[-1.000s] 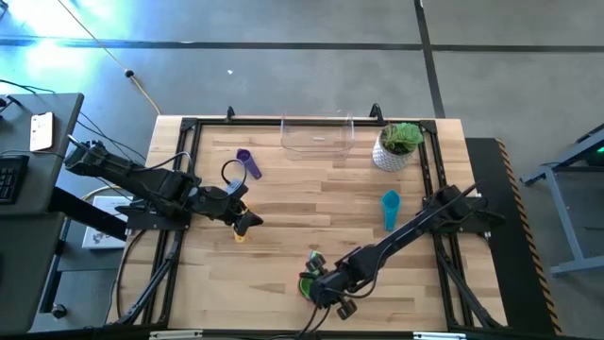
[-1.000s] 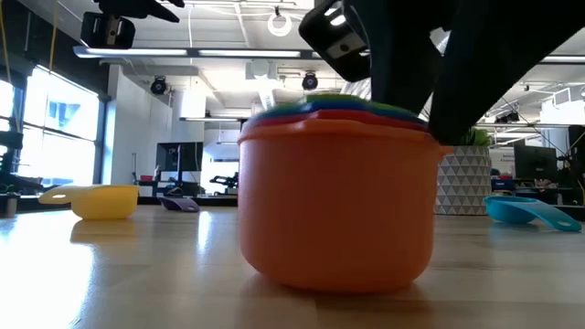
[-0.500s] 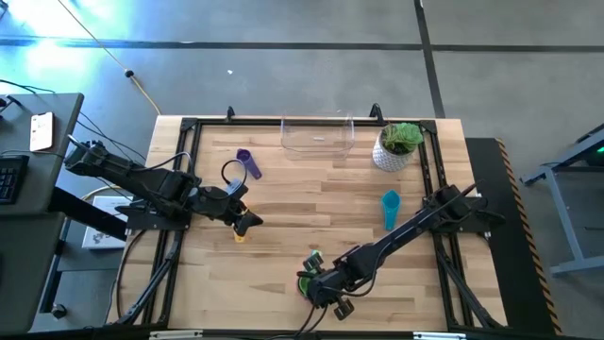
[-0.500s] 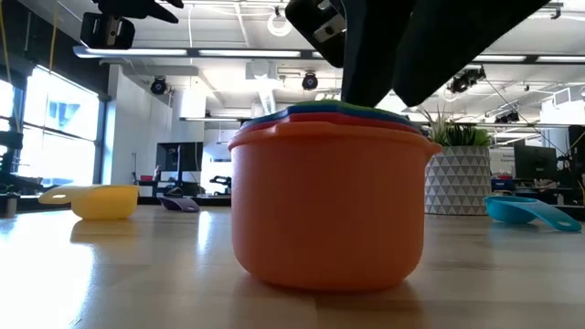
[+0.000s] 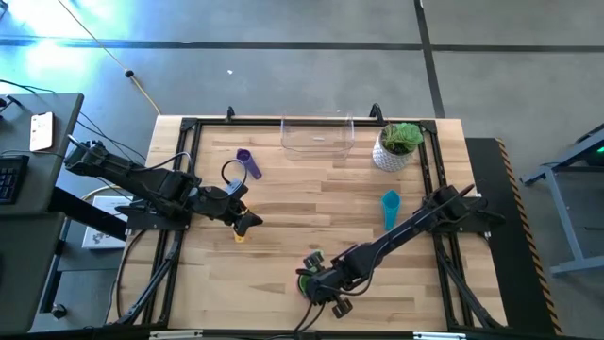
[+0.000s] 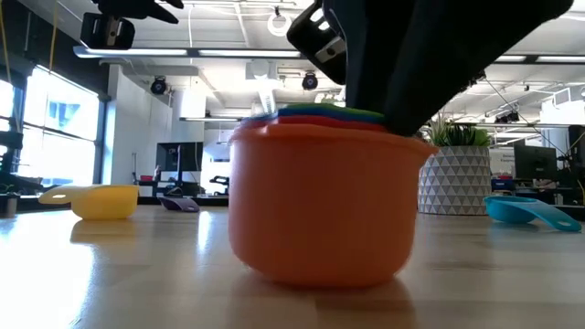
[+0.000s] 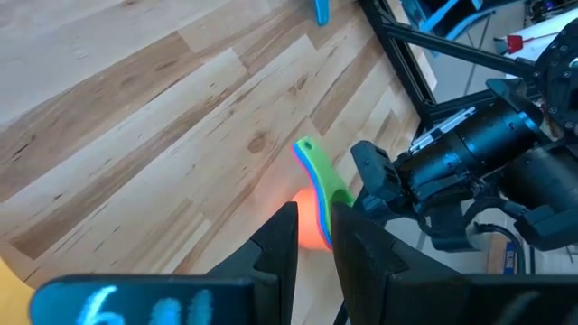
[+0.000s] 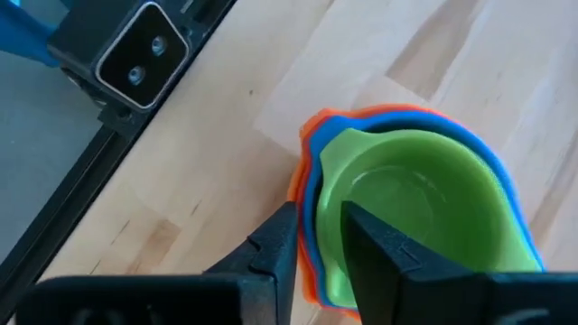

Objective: Nest measuring cups in basket
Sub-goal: Stack the green measuring cup on top of the blue measuring cup

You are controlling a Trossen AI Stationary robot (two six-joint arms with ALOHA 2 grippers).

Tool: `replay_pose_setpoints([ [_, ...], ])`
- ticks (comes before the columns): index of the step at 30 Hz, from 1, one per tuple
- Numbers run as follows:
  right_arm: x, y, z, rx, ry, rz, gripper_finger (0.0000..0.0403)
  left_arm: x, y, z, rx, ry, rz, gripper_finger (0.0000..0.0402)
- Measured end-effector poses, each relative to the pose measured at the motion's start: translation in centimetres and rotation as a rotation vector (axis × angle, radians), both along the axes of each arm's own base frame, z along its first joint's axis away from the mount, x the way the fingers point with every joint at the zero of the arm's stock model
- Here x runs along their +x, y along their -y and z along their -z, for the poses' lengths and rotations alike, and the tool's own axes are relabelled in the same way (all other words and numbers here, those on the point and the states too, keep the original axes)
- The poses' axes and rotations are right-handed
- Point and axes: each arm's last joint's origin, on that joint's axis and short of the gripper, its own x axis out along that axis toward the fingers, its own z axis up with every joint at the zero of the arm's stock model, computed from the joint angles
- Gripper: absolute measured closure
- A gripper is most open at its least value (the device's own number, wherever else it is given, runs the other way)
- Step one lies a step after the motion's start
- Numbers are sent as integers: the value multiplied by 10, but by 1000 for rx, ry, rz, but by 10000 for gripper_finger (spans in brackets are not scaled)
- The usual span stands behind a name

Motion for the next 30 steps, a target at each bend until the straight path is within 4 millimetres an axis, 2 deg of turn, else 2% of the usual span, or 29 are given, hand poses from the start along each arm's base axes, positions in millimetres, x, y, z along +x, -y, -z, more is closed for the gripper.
replay_pose_setpoints([
  [5, 0, -1, 3, 14, -15, 9, 346, 0, 0, 0, 1, -2, 0, 342],
  [12, 1, -1, 3, 23, -8, 10, 396, -1, 0, 1, 17, -6, 11, 342],
  [19, 4, 2, 1, 40, -15, 59, 399, -1, 0, 1, 17, -7, 11, 342],
  [27, 15, 7, -19, 67, 15, 84, 402, -1, 0, 1, 19, -12, 11, 342],
  [30, 16, 10, -19, 66, 9, 94, 402, -1, 0, 1, 19, -13, 11, 342],
])
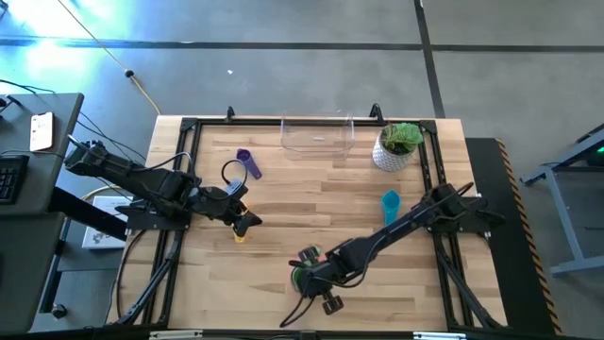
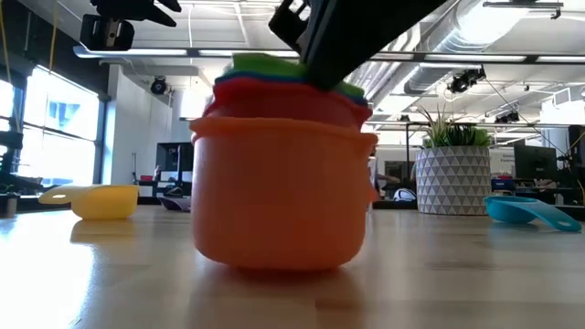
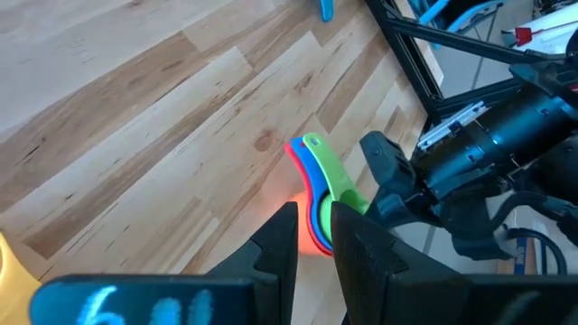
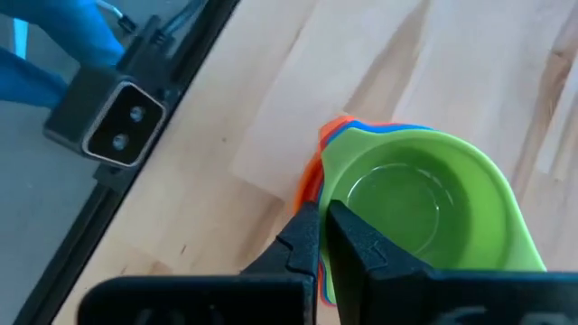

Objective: Nest measuring cups in basket
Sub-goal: Stack the green measuring cup on top of the blue measuring cup

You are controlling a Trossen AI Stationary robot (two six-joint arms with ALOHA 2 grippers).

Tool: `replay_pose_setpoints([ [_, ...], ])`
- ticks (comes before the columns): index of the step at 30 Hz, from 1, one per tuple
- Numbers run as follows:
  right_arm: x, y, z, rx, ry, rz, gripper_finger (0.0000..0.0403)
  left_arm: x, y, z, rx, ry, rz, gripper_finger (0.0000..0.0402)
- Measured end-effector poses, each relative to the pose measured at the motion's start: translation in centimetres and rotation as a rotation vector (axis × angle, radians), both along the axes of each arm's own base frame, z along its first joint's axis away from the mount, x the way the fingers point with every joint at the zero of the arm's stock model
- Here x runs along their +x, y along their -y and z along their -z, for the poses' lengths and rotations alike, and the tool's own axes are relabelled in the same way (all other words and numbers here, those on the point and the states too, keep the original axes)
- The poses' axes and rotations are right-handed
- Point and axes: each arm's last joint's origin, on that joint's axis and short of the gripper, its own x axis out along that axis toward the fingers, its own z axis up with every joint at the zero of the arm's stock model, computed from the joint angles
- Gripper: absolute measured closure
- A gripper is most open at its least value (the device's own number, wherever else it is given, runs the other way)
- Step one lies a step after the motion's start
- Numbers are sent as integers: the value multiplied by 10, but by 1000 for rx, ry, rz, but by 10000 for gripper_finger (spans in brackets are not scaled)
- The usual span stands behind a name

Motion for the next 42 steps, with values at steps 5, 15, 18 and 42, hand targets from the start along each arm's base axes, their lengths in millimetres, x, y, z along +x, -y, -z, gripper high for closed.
replay_pose_setpoints([
  [5, -1, -1, 0, 54, -31, -18, 402, 0, 0, 0, 0, 0, 0, 342],
  [15, 1, 5, 1, 119, -95, 49, 402, 0, 0, 0, 0, -1, 0, 342],
  [18, 2, 8, 2, 114, -102, 80, 402, 0, 0, 0, 0, 0, 0, 342],
  [42, 5, 9, 0, 158, -92, 88, 399, 0, 0, 0, 0, -1, 0, 342],
])
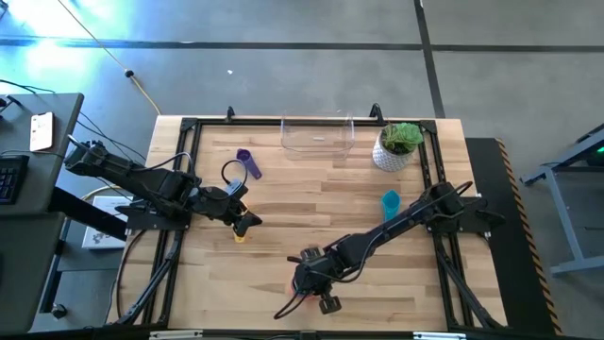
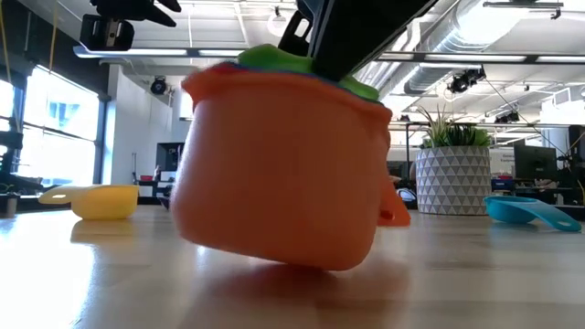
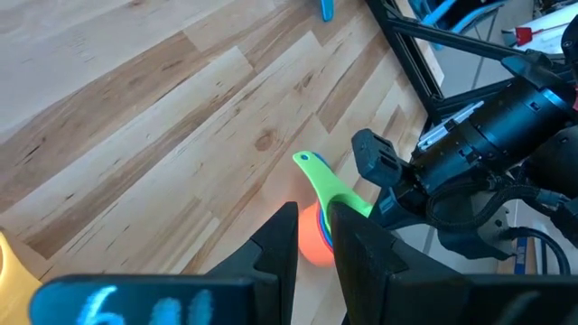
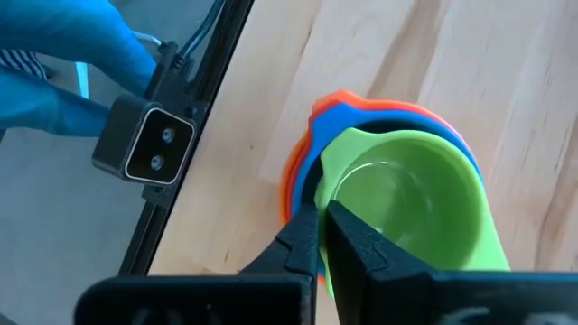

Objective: Nest measuring cups in basket
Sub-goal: Stack the green measuring cup on top of the blue measuring cup

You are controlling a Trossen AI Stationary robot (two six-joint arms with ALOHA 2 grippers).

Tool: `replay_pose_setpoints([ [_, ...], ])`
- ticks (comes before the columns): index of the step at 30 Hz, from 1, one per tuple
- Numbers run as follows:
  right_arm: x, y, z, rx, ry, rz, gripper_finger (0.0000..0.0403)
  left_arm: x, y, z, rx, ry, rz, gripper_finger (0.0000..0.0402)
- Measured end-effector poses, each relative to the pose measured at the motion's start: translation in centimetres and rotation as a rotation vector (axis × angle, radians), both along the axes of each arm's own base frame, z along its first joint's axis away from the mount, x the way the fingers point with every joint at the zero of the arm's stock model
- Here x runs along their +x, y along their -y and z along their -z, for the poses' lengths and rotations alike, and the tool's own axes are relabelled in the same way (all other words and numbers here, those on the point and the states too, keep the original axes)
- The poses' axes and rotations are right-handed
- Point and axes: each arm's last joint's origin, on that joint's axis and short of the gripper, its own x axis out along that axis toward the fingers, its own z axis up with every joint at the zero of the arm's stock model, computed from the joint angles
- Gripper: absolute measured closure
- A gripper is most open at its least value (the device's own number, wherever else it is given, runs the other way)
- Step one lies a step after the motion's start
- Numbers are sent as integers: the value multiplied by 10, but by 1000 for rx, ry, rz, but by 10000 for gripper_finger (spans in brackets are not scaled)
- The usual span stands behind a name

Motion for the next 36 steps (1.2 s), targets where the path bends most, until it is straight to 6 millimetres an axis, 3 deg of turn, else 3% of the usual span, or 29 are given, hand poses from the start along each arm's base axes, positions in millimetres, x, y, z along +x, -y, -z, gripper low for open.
replay_pose_setpoints([
  [7, 0, 0, -1, -32, 20, 21, 401, 0, 0, 0, 0, 0, 0, 342],
  [18, -9, 4, -24, -44, 44, 70, 402, 0, 0, 0, 21, -2, 16, 342],
  [26, -12, 13, -56, -193, 94, 136, 402, -1, 0, 1, 29, -7, 21, 342],
  [31, -5, 42, -59, -316, 69, 193, 403, -1, 0, 1, 31, -13, 22, 342],
  [36, 2, 84, -37, -364, -9, 316, 403, -2, 0, 2, 34, -21, 22, 342],
])
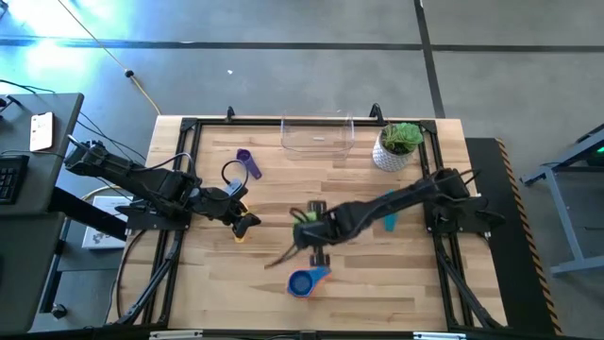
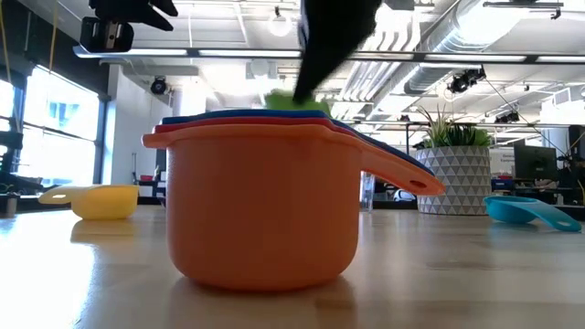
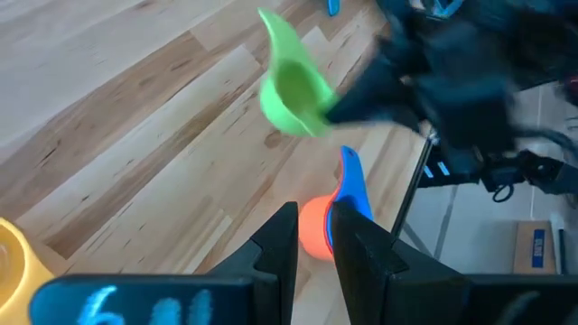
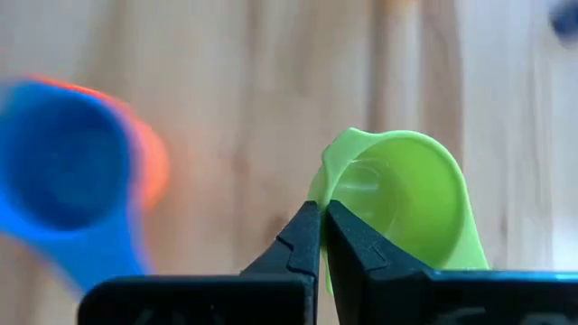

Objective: Nest measuring cups in basket
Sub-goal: Stack the green measuring cup on top of the blue measuring cup

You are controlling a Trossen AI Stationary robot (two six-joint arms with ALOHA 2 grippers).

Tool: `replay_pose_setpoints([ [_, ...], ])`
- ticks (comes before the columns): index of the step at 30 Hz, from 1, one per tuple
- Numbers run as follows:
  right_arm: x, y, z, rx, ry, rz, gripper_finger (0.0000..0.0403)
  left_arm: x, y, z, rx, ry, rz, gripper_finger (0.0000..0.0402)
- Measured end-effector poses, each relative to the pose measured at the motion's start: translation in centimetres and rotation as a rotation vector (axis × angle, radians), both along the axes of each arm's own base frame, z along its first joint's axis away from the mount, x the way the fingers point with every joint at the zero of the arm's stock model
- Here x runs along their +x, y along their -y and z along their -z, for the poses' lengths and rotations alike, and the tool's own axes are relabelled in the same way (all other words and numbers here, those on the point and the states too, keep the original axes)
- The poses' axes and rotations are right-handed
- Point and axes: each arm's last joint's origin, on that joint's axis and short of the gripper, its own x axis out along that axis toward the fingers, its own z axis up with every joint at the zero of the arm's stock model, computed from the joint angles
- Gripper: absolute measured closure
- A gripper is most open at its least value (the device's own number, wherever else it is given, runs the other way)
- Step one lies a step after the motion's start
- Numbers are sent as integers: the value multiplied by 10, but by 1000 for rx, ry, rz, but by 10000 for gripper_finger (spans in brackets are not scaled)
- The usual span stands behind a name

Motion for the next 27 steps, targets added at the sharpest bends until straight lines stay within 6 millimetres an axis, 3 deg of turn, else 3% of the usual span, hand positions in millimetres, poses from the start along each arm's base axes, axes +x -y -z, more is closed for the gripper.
replay_pose_setpoints([
  [4, -1, 22, 21, 13, -40, 101, 403, 0, 0, 0, 2, -5, -1, 342],
  [11, -4, 44, 47, 85, -81, 215, 403, -1, 0, 1, 32, -13, 22, 342],
  [27, 1, 72, 51, 164, -105, 276, 403, -7, -2, 8, 109, -106, 80, 342],
])
